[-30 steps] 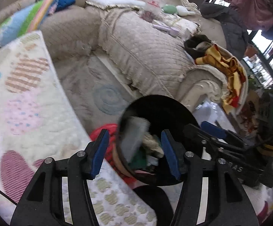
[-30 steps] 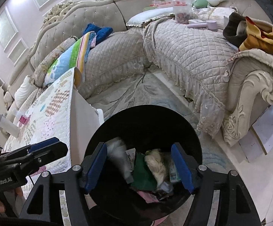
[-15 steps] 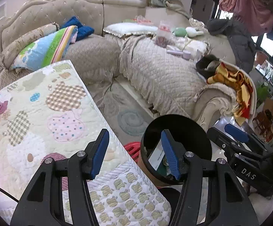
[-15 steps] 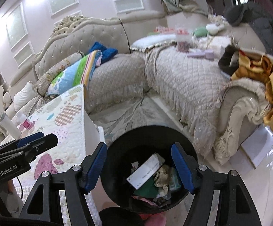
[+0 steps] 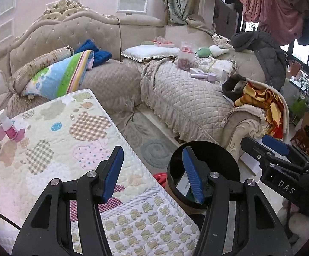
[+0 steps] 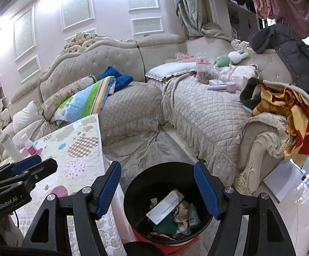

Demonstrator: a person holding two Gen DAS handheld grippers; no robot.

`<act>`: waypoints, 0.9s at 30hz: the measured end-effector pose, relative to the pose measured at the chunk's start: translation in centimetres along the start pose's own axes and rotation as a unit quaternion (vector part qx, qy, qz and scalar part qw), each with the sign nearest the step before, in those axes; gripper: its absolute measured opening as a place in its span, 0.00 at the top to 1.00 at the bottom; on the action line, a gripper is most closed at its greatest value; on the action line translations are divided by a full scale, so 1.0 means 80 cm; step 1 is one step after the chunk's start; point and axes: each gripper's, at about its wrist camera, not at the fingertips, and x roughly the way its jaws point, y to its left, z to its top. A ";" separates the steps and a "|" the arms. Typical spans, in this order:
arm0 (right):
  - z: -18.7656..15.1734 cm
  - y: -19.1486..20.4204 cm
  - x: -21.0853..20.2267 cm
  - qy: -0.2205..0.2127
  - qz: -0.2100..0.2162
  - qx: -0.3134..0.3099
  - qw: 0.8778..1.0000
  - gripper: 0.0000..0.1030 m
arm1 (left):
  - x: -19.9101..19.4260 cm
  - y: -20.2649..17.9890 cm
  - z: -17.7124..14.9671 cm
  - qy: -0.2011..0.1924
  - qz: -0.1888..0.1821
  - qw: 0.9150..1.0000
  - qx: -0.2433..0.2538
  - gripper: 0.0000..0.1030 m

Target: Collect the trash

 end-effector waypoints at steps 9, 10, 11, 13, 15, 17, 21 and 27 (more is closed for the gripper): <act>0.001 0.010 -0.014 -0.019 -0.007 -0.008 1.000 0.33 | -0.014 0.001 0.001 -0.018 0.004 1.000 0.000 0.46; 0.002 0.011 -0.014 -0.019 -0.006 -0.008 1.000 0.32 | -0.014 0.001 0.001 -0.018 0.004 1.000 0.000 0.46; 0.002 0.012 -0.015 -0.018 -0.006 -0.008 1.000 0.32 | -0.015 0.002 0.000 -0.018 0.003 1.000 -0.001 0.46; 0.002 0.013 -0.015 -0.019 -0.007 -0.010 1.000 0.32 | -0.015 0.002 0.000 -0.018 0.003 1.000 -0.001 0.46; 0.002 0.014 -0.015 -0.017 -0.006 -0.011 1.000 0.32 | -0.015 0.003 0.000 -0.017 0.002 1.000 -0.001 0.46; 0.002 0.015 -0.015 -0.017 -0.006 -0.012 1.000 0.32 | -0.015 0.004 -0.001 -0.017 0.002 1.000 -0.002 0.46; 0.002 0.017 -0.014 -0.015 -0.006 -0.013 1.000 0.32 | -0.014 0.005 -0.001 -0.016 0.001 1.000 -0.006 0.46; 0.001 0.016 -0.010 -0.009 -0.007 -0.012 1.000 0.31 | -0.011 0.007 -0.003 -0.014 0.002 1.000 -0.009 0.46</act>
